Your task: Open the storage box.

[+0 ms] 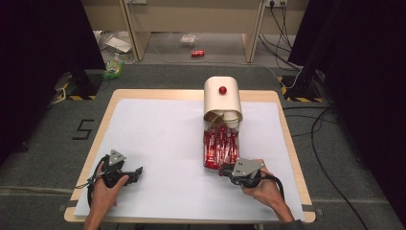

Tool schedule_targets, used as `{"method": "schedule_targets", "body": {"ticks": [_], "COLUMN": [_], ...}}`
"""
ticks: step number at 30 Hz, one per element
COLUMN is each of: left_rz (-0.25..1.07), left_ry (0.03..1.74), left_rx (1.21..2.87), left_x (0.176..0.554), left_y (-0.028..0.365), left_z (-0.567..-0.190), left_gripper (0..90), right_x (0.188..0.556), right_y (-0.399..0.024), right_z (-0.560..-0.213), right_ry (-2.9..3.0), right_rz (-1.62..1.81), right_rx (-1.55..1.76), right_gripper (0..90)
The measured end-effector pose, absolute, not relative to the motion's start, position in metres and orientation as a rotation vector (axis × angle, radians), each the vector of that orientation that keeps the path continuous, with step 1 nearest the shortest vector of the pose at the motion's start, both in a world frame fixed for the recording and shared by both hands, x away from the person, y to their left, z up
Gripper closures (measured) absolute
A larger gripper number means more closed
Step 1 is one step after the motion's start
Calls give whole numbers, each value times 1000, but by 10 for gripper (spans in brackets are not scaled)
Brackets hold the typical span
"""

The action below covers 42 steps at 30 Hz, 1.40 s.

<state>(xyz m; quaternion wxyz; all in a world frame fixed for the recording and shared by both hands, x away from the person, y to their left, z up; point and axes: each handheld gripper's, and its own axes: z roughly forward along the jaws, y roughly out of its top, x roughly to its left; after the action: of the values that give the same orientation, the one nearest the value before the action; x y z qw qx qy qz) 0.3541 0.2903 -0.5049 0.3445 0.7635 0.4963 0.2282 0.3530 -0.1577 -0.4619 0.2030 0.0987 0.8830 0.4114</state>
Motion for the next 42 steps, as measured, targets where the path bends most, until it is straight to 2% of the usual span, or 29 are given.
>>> {"method": "schedule_targets", "body": {"ticks": [4,7,13,19,34,42], "left_rz": [593,592,591,591,591,589], "left_ry": [1289,1288,1289,1289,1289,1289], "left_rx": [1983,1984,1983,1983,1983,1985], "left_x": [354,354,354,354,354,355], "left_y": [290,290,290,290,290,291], "left_z": [-505,-505,-505,-505,-505,-505], "left_gripper": [109,109,108,108,109,108], "right_x": [352,351,349,350,353,355], "right_y": [-158,-158,-159,-158,-153,-150], "right_z": [-462,-461,-448,-451,-444,-442], "right_ry": [2469,2464,2402,2404,2294,2250], "right_rz": [1156,1181,1232,1243,1247,1252], "right_rx": [286,320,398,431,702,784], "right_gripper": [769,682,646,607,403,391]}}
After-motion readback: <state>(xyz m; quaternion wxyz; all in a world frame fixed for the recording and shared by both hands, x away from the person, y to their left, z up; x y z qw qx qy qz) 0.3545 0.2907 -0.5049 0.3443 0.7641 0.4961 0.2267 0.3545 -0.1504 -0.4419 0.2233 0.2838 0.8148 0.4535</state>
